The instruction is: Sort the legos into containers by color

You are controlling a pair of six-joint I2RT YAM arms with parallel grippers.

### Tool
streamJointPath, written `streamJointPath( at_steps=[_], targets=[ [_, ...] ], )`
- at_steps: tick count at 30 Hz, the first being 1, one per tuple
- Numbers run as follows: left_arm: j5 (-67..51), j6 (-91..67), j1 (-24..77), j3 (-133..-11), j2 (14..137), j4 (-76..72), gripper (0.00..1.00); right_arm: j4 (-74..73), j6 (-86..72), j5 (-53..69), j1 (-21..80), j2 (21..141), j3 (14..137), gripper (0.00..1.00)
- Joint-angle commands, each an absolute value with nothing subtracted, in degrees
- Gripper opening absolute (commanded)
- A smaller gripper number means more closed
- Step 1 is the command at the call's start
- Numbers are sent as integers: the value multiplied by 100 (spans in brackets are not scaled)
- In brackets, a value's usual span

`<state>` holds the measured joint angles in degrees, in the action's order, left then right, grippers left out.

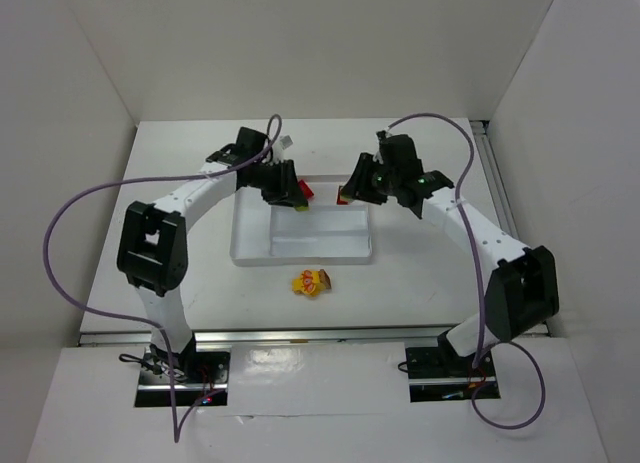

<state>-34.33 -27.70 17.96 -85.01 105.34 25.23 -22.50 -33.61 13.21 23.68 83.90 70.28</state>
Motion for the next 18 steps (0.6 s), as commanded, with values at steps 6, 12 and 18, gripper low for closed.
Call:
streamJointPath(
  at_steps=[6, 12, 18],
  targets=[
    [-1944, -2724, 2223, -8587, 11197, 3103, 0, -2216, -3533, -307, 2821, 9307, 7128, 14],
    [-1460, -2725, 2347, -8754, 11381, 3050, 0, -2391, -3480, -360, 2874, 10089, 7435, 15],
    [-1302, -2532, 2399, -8999, 11540, 3356, 38, -2251, -3489, -475, 2936, 10257, 7313, 73]
  ],
)
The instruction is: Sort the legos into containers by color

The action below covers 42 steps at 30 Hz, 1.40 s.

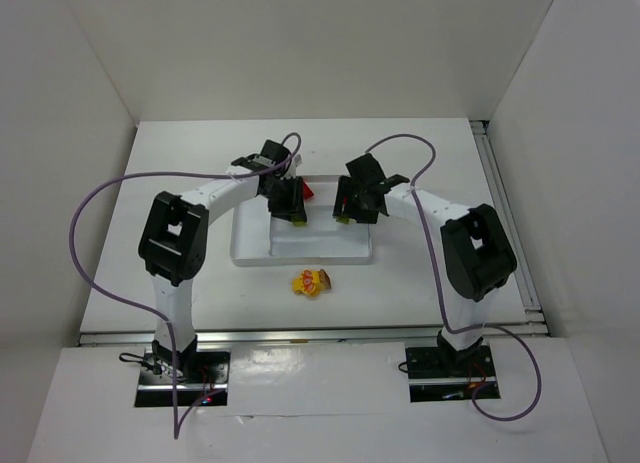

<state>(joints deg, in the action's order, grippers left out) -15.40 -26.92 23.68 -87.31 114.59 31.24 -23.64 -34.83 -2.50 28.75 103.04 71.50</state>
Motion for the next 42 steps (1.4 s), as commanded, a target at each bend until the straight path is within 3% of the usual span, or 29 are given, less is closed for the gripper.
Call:
streamJointPath(
  at_steps=[1, 3, 4, 8, 9, 10, 19, 23, 29, 42],
  targets=[
    [-1249, -2531, 2460, -9000, 11540, 3357, 49, -2198, -3489, -475, 2936, 10205, 7313, 81],
    [-1187, -2531, 2513, -9000, 11400, 3479, 76, -2249, -3489, -571, 2988, 10152, 7313, 90],
    [-1187, -2462, 2514, -9000, 11330, 3541, 83, -2250, -3489, -737, 2988, 10056, 7313, 90],
    [-941, -2347, 2636, -9114, 10838, 3910, 87, -2425, -3489, -1133, 3041, 9555, 7243, 88],
    [-880, -2294, 2637, -9114, 10585, 3981, 95, -2426, -3489, -1134, 3041, 9293, 7181, 87],
    [-731, -2294, 2637, -9175, 10460, 4034, 96, -2487, -3489, -1221, 3093, 9151, 7024, 85],
    [403, -2232, 2295, -8755, 9239, 4308, 92, -3032, -2814, -871, 4129, 8376, 6224, 86],
    [193, -2232, 2022, -8131, 8624, 4069, 90, -2778, -2681, -817, 5209, 8165, 5775, 87],
    [291, -2303, 1890, -7744, 8499, 4078, 89, -2514, -2066, -561, 5791, 8165, 5485, 82],
    [-140, -2557, 1837, -7260, 8437, 3621, 89, -2128, -906, -1194, 5845, 8174, 5071, 81]
  ],
)
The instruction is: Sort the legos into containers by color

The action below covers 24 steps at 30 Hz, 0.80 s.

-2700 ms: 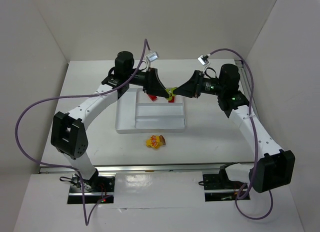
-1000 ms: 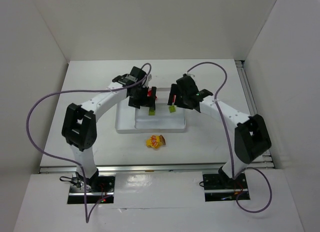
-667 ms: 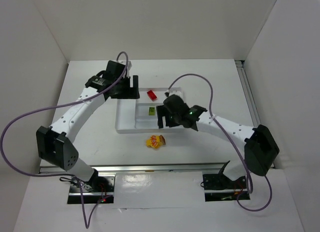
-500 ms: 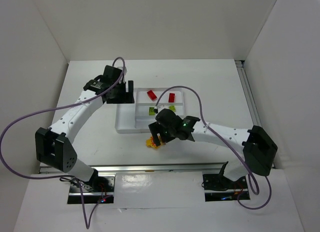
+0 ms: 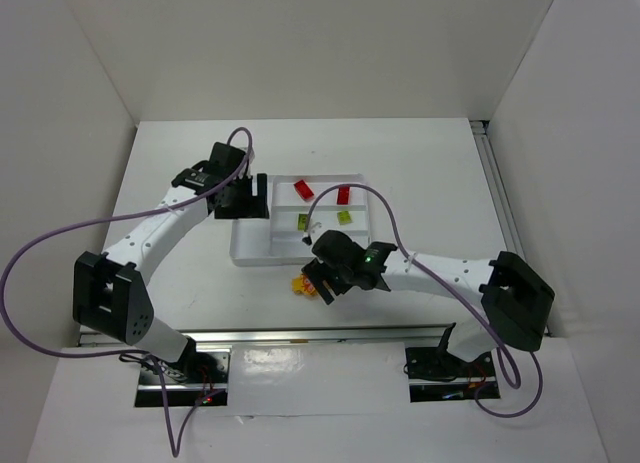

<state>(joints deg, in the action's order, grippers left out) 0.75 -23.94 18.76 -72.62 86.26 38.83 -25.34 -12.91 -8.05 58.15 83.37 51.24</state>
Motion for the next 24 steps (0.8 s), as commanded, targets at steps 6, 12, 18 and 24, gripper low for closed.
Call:
streamJointPath(
  at_steps=[6, 12, 18, 24],
  targets=[
    [-202, -2610, 1837, -7365, 8551, 3568, 89, -1714, -449, -1239, 5845, 8341, 5019, 78],
    [-351, -2663, 1837, -7427, 8604, 3568, 87, -1424, -123, -694, 5845, 8604, 5123, 77],
    [-413, -2663, 1837, -7313, 8544, 3568, 87, -1170, -70, -677, 5923, 8684, 5124, 71],
    [-413, -2610, 1837, -7313, 8613, 3516, 87, -1362, -281, -817, 6292, 8508, 5133, 68]
  ],
)
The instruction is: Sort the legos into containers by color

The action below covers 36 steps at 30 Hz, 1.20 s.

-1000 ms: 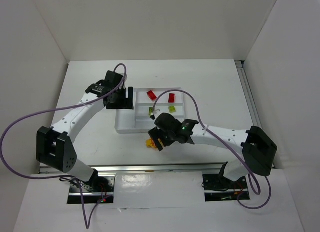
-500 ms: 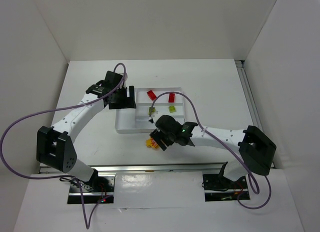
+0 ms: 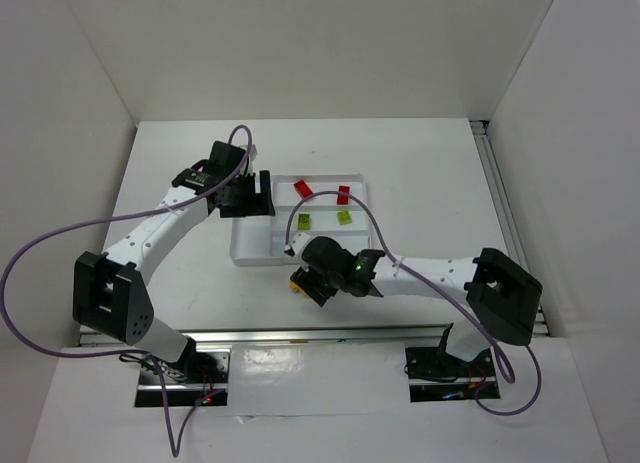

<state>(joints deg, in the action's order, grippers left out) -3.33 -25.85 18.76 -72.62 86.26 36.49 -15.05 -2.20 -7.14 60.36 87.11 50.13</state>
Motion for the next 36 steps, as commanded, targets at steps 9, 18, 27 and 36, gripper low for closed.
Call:
streamJointPath(
  at_steps=[9, 18, 27, 36],
  targets=[
    [-598, -2558, 1837, -7374, 8666, 3516, 87, -1908, -448, -756, 6688, 8570, 5389, 61],
    [-773, -2558, 1837, -7374, 8666, 3516, 87, -1776, -448, -1661, 6688, 8771, 5335, 100],
    [-835, -2558, 1837, -7374, 8613, 3516, 87, -1030, -396, -1477, 6688, 9246, 5335, 71],
    [-940, -2505, 1837, -7479, 8613, 3568, 87, -905, -343, -1477, 6688, 9299, 5388, 40]
  ],
)
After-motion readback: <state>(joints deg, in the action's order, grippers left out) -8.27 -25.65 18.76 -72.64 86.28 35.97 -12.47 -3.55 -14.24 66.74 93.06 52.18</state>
